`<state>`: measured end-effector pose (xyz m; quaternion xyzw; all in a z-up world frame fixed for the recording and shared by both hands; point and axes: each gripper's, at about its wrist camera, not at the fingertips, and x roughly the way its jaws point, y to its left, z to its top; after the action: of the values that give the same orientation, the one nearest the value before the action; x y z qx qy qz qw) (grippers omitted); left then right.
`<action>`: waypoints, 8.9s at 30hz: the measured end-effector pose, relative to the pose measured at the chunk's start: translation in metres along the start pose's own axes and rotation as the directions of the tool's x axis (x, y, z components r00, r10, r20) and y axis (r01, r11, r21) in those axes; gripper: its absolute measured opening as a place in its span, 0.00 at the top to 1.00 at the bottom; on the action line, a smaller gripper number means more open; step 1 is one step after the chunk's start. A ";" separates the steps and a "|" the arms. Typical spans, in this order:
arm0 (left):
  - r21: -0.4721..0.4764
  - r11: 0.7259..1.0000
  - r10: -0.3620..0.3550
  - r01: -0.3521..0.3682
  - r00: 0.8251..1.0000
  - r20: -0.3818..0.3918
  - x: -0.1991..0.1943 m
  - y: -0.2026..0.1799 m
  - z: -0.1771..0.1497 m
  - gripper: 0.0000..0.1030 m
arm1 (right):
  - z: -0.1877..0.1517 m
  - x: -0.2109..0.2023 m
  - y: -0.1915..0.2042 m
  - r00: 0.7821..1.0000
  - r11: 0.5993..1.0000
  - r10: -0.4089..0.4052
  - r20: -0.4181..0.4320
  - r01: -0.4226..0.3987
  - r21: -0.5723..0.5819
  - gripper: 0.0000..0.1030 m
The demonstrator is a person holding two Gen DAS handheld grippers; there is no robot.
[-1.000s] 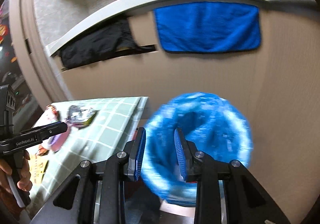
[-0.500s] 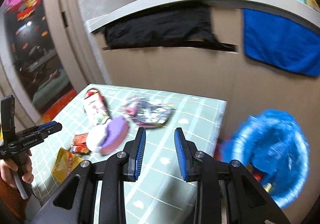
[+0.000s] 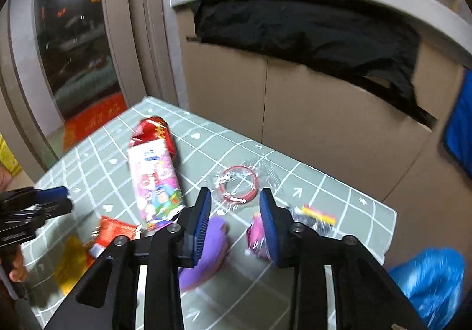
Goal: Collect trash
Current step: 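Move both tools back to the table toward the red snack wrapper, then grasp the yellow-pink snack bag with the right tool while the left tool reaches the clear bag, then close the left tool on the clear bag with red tape and lift it, then carry both items over the bin and open both tools to release them, then move both tools back over the table toward the yellow packet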
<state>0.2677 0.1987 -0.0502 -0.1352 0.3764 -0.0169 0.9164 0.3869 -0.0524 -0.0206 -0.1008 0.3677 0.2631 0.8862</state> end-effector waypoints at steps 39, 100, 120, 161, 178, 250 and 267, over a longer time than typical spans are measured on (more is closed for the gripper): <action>0.098 0.989 -0.109 0.115 0.992 -0.065 0.012 -0.072 -0.003 0.64 | -0.129 -0.012 -0.102 0.995 0.936 -0.001 -0.099 0.036 0.351 0.55; 0.158 0.935 -0.216 0.317 0.865 -0.454 0.150 -0.132 0.042 0.60 | -0.080 -0.044 -0.105 0.994 0.961 0.048 0.100 -0.074 0.268 0.79; 0.214 0.966 -0.088 0.145 0.963 -0.254 0.095 -0.150 0.029 0.83 | -0.117 -0.113 -0.105 0.989 0.949 0.008 0.148 -0.054 0.312 0.78; 0.297 0.943 -0.214 0.150 0.957 0.196 -0.117 -0.259 -0.027 0.83 | -0.134 -0.270 -0.071 0.916 0.982 -0.110 0.387 0.040 0.185 0.78; 0.326 0.903 -0.326 0.280 0.940 0.095 -0.031 -0.370 -0.002 0.83 | -0.169 -0.302 -0.173 0.861 0.912 -0.363 0.355 0.250 0.325 0.78; 0.160 0.986 -0.037 0.035 0.999 0.005 -0.052 -0.126 -0.047 0.64 | -0.152 -0.187 -0.058 0.982 0.958 -0.119 0.147 0.075 0.276 0.65; -0.028 0.998 0.053 -0.053 0.998 -0.015 -0.075 0.028 -0.102 0.64 | -0.130 -0.084 0.123 0.973 0.971 0.214 -0.089 -0.222 -0.087 0.65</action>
<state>0.1407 0.2112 -0.0752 -0.1379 0.3865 0.0118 0.9119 0.1923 -0.0304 -0.0517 -0.1126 0.3983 0.3721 0.8308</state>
